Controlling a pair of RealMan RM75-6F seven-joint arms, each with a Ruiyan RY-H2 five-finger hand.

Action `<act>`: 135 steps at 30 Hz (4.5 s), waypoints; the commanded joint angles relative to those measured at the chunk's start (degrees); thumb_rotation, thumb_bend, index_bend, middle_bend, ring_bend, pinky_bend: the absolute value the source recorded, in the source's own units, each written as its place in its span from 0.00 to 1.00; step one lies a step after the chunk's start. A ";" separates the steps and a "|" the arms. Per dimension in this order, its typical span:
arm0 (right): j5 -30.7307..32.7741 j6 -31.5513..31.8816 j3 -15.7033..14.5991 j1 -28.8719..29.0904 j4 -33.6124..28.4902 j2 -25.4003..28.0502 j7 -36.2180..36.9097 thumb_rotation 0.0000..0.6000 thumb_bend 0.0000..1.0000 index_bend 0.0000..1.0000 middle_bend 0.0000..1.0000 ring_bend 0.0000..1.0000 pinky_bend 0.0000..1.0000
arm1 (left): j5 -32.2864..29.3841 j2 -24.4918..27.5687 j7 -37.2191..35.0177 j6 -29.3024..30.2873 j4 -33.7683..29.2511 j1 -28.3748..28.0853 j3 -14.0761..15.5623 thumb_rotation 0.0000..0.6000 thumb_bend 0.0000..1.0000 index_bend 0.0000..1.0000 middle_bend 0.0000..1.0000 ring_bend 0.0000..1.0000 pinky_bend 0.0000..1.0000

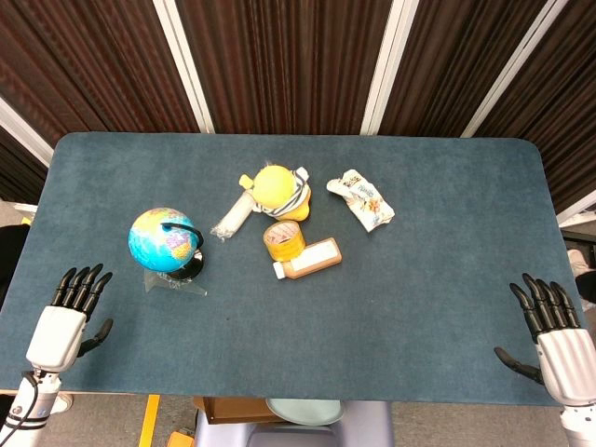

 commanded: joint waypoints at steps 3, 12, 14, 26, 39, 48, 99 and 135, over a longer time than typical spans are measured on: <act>-0.72 -0.70 -0.41 -0.06 -0.46 0.80 0.99 1.00 0.12 0.00 0.00 0.00 0.00 | -0.28 0.11 -0.51 0.03 -1.01 0.45 -0.51 1.00 0.37 0.00 0.00 0.00 0.00; -1.16 -2.39 -0.81 0.07 -0.92 0.84 1.12 1.00 0.12 0.00 0.00 0.00 0.00 | -1.23 -4.82 -11.80 1.86 1.62 0.09 -3.47 1.00 0.39 0.00 0.00 0.00 0.00; -1.07 -2.77 -0.74 0.18 -1.00 0.91 1.21 1.00 0.12 0.00 0.00 0.00 0.00 | -2.62 -7.12 -18.72 1.49 2.22 -0.51 -4.94 1.00 0.38 0.00 0.00 0.00 0.00; -2.26 -2.24 -0.57 0.15 -0.21 0.35 3.47 1.00 0.12 0.00 0.00 0.00 0.00 | -12.65 -10.35 -33.98 -9.13 -1.26 -6.95 -13.95 1.00 0.37 0.00 0.00 0.00 0.00; -2.39 -2.53 -0.46 0.05 -0.28 0.48 3.75 1.00 0.12 0.00 0.00 0.00 0.00 | -16.19 -12.16 -32.96 -13.21 -2.23 -9.49 -16.92 1.00 0.36 0.00 0.00 0.00 0.00; -2.33 -2.80 -0.47 -0.02 -0.61 0.96 4.12 1.00 0.12 0.00 0.00 0.00 0.00 | -17.22 -12.74 -32.02 -14.54 -1.34 -10.30 -17.62 1.00 0.36 0.00 0.00 0.00 0.00; -0.72 -4.46 0.30 -0.11 -1.69 1.06 2.07 1.00 0.12 0.00 0.00 0.00 0.00 | -22.70 -16.98 -35.03 -23.05 17.16 -16.05 -22.20 1.00 0.36 0.00 0.00 0.00 0.00; -0.32 -7.41 -0.27 0.66 -2.37 0.65 -0.03 1.00 0.12 0.00 0.00 0.00 0.00 | -16.78 -6.29 -46.04 -15.08 -0.16 -9.36 -19.88 1.00 0.36 0.00 0.00 0.00 0.00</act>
